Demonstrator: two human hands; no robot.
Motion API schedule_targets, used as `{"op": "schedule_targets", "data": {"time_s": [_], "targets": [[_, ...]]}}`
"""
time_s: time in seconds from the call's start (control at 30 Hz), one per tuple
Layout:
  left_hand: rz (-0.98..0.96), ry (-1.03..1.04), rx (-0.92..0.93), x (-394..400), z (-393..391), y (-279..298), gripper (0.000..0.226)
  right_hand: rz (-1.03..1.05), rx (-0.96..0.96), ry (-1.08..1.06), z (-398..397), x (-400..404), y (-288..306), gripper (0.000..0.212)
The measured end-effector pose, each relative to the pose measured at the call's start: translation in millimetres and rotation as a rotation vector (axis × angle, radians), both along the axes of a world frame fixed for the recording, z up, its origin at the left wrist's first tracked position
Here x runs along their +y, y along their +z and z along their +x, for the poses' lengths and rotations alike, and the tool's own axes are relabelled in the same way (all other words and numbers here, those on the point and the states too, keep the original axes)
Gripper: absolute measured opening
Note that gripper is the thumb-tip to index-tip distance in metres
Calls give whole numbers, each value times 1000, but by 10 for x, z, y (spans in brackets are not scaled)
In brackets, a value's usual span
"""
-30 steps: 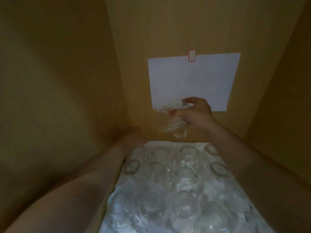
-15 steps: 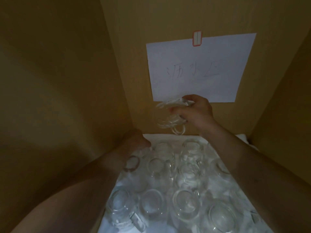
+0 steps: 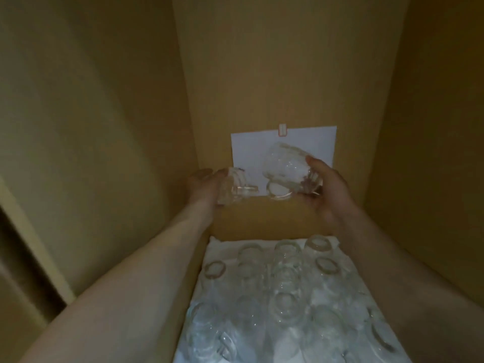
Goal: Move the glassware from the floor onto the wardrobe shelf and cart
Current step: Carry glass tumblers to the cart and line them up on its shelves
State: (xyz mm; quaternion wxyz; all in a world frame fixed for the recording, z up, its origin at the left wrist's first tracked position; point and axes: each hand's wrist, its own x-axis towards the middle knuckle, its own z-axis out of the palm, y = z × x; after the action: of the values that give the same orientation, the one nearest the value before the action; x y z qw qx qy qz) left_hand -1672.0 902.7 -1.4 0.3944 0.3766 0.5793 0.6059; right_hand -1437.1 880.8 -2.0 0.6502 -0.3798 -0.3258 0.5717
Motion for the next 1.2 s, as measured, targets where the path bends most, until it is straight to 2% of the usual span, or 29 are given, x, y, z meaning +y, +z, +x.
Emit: {"op": "schedule_targets", "data": {"time_s": [0.07, 0.13, 0.23, 0.33, 0.43, 0.53, 0.63, 0.67, 0.77, 0.9, 1.07, 1.13, 1.2], "targets": [[24, -146, -252, -232, 11, 37, 35, 30, 215, 73, 78, -305, 117, 34], [30, -269, -489, -498, 33, 50, 31, 83, 399, 108, 113, -605, 189, 39], [55, -382, -854, -886, 54, 10, 35, 174, 449, 159, 108, -1064, 229, 51], [73, -523, -1012, -1271, 123, -30, 43, 189, 480, 181, 119, -1538, 167, 53], [58, -670, -1079, -1613, 250, -49, 48, 212, 472, 131, 157, -2028, 69, 69], [19, -795, -1129, -1894, 440, -64, 54, 259, 439, 143, 236, -2492, -13, 52], [-9, -939, -1115, -2139, 740, -24, 79, 354, 480, 161, 399, -2896, -28, 58], [-17, -975, -1113, -2218, 862, 8, 77, 381, 462, 134, 473, -3033, -2, 57], [-7, -1102, -1082, -2451, 1241, 61, 57, 434, 339, -15, 770, -3473, 46, 71], [59, -1339, -932, -2818, 1828, 45, 77, 437, 317, -154, 1221, -4114, 14, 81], [-59, -1394, -851, -3473, 2797, 77, 88, 426, 323, -414, 1894, -4947, -25, 104], [-100, -1452, -848, -3798, 3219, 137, 84, 409, 297, -518, 2215, -5321, -56, 101], [-146, -1513, -853, -4098, 3626, 103, 76, 407, 284, -598, 2522, -5716, -88, 86]]}}
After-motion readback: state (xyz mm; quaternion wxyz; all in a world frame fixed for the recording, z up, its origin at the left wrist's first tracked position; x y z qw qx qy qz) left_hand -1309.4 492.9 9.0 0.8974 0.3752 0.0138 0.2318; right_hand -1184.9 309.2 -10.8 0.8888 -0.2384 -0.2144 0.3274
